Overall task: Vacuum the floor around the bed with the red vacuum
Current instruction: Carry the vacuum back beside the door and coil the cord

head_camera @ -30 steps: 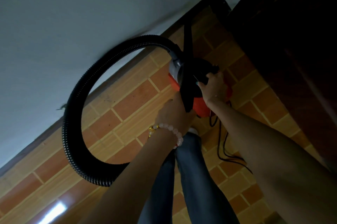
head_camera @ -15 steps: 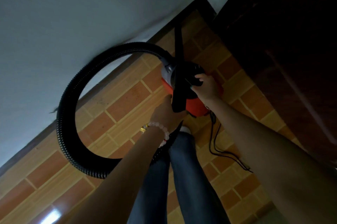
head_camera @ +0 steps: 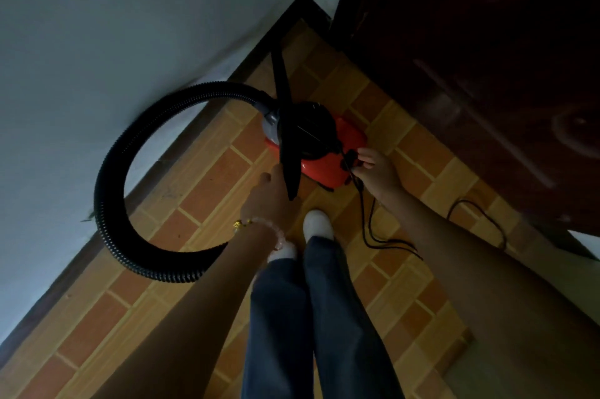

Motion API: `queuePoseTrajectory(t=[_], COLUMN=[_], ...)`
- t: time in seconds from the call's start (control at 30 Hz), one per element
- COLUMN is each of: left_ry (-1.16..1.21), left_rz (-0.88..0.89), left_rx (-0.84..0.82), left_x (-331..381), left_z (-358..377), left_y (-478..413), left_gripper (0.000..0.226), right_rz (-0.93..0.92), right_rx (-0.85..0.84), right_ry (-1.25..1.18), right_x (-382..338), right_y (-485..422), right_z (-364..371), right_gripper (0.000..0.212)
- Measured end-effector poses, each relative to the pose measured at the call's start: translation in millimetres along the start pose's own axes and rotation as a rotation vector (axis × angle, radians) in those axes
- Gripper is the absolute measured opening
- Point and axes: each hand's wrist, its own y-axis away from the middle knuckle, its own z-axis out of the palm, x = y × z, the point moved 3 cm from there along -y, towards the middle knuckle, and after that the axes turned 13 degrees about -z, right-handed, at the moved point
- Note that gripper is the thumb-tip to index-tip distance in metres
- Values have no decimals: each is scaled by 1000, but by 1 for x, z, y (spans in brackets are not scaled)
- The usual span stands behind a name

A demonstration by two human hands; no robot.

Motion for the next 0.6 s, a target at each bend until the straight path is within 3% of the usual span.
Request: queuePoseTrajectory(t=[0.1,0.17,0.23,0.47,0.6], left_ry=[-278,-323,-318,-307,-343], left_rz=[194,403,551,656,618], left_rx=[281,488,560,380,347], left_x=[6,16,27,33,27], left_z=[11,21,34,79,87], left_y=[14,17,19,17,14], left_gripper=[61,59,54,51,60], right_rz=[23,26,37,33,63], right_rx=[46,65,33,-158,-171], right_ry=[-5,19,52,74,145], right_x=[20,34,50,78,97], right_y=[18,24,25,5,-8], right_z=[-13,-18,-17,9,21], right_gripper=[48,49,52,59,44])
